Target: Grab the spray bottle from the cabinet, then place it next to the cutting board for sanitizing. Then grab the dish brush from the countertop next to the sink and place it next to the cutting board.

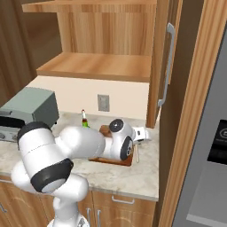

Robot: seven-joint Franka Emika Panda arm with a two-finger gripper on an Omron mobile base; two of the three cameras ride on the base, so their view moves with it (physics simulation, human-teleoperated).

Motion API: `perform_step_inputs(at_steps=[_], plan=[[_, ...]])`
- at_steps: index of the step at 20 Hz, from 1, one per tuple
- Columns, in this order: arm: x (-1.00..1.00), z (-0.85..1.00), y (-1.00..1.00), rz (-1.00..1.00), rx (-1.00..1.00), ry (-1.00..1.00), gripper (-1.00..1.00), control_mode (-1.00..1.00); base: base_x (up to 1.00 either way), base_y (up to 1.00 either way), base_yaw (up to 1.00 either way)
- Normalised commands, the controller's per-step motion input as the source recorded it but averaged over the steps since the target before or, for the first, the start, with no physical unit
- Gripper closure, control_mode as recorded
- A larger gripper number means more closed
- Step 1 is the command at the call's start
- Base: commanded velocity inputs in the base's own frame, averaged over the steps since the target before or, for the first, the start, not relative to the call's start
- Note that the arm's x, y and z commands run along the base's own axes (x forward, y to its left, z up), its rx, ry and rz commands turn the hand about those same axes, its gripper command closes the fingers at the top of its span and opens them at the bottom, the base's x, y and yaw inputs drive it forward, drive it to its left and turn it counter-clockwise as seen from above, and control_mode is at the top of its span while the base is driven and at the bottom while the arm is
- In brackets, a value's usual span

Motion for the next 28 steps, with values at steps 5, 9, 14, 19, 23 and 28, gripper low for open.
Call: perform_step_inputs(at_steps=[5,9,14,19,23,28], plan=[[0.03,-0.32,-0.12,0.00,0.00,0.00,1.00,-1.00,0.00,0.00,0.00],[0.00,-0.30,-0.16,0.00,0.00,0.00,1.00,-1.00,0.00,0.00,0.00],[0.00,-0.29,-0.19,0.00,0.00,0.00,1.00,-1.00,0.00,0.00,0.00],[0.00,-0.21,-0.22,0.00,0.00,0.00,1.00,-1.00,0.00,0.00,0.00],[0.00,-0.14,-0.28,0.00,0.00,0.00,1.00,-1.00,0.00,0.00,0.00],[0.05,-0.08,-0.32,0.03,0.01,0.00,1.00,-1.00,0.00,0.00,0.00]])
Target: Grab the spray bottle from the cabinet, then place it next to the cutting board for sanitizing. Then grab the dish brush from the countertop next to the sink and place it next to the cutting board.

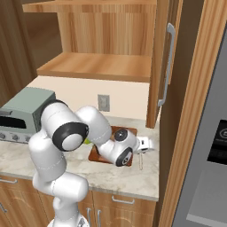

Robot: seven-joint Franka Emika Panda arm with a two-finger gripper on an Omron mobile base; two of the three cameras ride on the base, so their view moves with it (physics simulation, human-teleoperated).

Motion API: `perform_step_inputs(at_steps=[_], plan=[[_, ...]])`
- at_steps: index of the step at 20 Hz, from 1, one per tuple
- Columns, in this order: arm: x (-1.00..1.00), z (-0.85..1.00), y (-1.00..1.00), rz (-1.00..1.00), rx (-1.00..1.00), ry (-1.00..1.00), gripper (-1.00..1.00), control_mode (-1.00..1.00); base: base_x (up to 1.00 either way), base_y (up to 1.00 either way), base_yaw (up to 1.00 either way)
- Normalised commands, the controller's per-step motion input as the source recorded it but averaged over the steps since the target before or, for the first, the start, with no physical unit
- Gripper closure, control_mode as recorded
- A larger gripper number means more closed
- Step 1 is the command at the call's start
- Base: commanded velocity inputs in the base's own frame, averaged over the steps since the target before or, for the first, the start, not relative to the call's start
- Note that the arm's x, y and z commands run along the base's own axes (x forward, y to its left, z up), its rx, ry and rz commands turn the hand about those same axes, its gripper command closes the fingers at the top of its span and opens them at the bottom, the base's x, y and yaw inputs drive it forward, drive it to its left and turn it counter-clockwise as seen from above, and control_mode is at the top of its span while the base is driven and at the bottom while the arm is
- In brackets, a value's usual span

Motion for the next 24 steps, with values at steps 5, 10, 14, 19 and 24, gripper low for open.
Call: perform_step_inputs(at_steps=[5,10,14,19,24], plan=[[0.06,-0.15,-0.15,0.01,0.00,0.01,-1.00,-1.00,0.00,0.00,0.00],[0.00,0.00,0.00,-0.01,0.00,0.00,-1.00,-1.00,0.00,0.00,0.00],[-0.22,0.23,0.24,-0.19,0.02,-0.05,-1.00,-1.00,0.00,0.00,0.00],[-0.46,0.92,0.38,-0.30,0.02,-0.04,-1.00,-1.00,0.00,0.00,0.00],[-0.16,1.00,0.61,-0.09,0.09,0.01,-1.00,-1.00,0.00,0.00,0.00]])
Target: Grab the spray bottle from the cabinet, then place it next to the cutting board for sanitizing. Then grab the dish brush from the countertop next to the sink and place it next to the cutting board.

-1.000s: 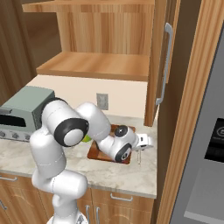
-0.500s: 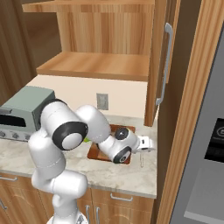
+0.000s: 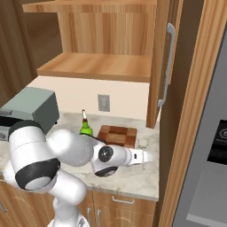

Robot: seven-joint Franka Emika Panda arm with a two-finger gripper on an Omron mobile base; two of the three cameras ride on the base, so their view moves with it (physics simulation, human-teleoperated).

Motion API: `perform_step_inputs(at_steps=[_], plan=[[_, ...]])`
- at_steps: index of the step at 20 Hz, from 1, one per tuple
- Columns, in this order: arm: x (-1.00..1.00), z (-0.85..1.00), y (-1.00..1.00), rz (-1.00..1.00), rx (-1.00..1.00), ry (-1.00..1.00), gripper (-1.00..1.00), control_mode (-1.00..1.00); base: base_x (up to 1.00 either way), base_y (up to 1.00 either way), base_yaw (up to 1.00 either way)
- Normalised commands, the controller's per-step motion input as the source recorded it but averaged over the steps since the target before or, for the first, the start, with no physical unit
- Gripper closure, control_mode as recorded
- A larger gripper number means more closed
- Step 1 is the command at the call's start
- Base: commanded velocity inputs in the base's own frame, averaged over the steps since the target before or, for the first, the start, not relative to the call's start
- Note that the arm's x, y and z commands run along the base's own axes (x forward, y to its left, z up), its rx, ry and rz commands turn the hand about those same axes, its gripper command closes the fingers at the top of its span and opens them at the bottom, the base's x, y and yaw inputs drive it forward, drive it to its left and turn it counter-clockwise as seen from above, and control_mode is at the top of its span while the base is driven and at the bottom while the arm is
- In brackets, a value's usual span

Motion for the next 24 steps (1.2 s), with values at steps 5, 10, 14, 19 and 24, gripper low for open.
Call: perform_step_inputs(at_steps=[5,10,14,19,24], plan=[[0.00,1.00,0.47,-0.08,0.16,0.09,-1.00,-1.00,0.00,0.00,0.00],[0.00,1.00,0.51,-0.07,0.31,0.14,-1.00,-1.00,0.00,0.00,0.00],[-0.15,1.00,0.15,-0.01,0.39,0.01,-1.00,-1.00,0.00,0.00,0.00],[-0.43,0.50,0.36,0.00,0.26,-0.11,-1.00,-1.00,0.00,0.00,0.00],[-0.47,0.04,0.95,0.01,0.01,-0.23,-1.00,-1.00,0.00,0.00,0.00]])
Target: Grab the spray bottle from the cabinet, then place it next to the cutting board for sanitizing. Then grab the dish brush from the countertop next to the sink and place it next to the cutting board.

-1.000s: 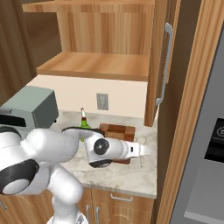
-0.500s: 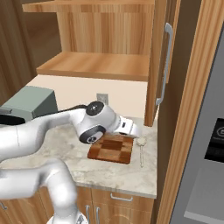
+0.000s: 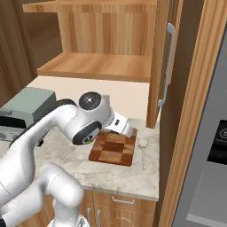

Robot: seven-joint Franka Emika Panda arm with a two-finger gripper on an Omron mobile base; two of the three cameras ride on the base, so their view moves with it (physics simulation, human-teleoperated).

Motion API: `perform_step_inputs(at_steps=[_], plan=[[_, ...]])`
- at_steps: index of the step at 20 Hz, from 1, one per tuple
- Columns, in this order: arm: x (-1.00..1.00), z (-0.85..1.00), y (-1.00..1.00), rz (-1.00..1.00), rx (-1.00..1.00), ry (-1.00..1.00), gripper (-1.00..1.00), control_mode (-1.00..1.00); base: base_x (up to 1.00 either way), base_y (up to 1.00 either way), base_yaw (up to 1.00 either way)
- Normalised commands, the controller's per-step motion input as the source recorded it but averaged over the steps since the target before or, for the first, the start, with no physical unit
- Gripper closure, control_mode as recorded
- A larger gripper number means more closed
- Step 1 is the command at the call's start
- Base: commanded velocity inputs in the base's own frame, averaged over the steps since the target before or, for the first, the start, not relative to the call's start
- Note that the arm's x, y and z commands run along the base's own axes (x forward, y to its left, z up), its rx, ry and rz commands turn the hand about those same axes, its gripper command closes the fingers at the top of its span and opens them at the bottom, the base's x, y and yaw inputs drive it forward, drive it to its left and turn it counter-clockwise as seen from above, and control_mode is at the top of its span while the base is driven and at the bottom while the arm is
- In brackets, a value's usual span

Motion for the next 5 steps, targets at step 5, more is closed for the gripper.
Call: perform_step_inputs(at_steps=[5], plan=[[-0.55,0.26,0.50,0.01,-0.02,-0.14,-1.00,-1.00,0.00,0.00,0.00]])
